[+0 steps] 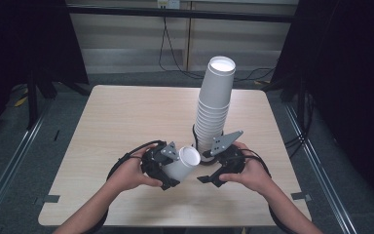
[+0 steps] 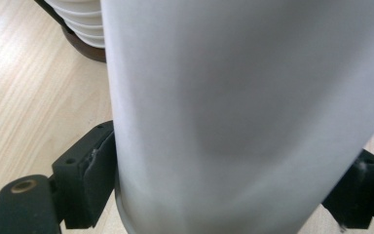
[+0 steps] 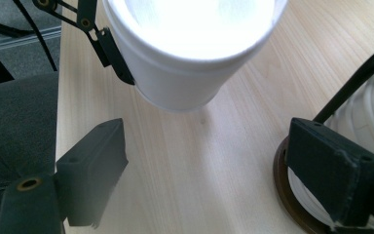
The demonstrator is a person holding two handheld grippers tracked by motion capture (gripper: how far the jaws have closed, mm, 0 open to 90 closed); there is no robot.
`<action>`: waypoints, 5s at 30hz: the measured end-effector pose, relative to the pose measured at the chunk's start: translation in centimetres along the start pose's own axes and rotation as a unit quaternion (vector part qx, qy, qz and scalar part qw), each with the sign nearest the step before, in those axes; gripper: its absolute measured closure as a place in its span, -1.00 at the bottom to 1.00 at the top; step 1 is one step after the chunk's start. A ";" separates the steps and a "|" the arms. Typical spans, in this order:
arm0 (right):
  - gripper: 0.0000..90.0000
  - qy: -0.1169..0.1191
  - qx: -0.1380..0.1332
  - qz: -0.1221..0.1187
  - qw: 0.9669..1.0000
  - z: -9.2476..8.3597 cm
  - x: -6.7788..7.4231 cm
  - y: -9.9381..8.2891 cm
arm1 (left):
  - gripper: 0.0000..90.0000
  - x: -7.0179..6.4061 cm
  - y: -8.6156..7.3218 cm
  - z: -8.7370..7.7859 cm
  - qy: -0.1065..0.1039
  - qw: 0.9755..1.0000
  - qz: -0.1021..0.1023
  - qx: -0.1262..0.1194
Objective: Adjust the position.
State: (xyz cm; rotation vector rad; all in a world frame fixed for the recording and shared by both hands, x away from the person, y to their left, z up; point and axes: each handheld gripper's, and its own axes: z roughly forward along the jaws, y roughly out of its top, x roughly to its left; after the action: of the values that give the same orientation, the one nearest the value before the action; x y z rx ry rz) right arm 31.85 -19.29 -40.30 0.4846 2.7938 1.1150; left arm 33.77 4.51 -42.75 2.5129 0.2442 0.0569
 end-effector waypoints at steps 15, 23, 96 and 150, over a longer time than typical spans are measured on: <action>-0.65 0.014 0.036 -0.022 0.999 0.1 0.3 1.4 | -0.69 -0.6 0.6 0.6 -0.004 1.000 0.014 0.021; -0.62 0.030 0.063 -0.032 0.997 0.4 0.7 2.4 | -0.69 -0.9 1.1 0.6 -0.011 0.999 0.024 0.028; -0.48 0.073 -0.016 -0.024 0.997 0.2 0.9 2.2 | -0.93 -0.4 -0.4 -1.1 -0.065 0.994 0.017 -0.083; -0.64 0.064 0.000 -0.026 0.998 0.6 0.9 1.8 | -0.64 -0.4 -1.7 -1.0 -0.046 0.995 0.019 -0.092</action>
State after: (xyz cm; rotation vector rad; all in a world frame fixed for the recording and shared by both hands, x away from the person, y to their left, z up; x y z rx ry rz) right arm 31.57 -17.33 -39.47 0.3516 2.8970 1.1736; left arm 32.97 6.39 -42.89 2.3300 0.1471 -0.0199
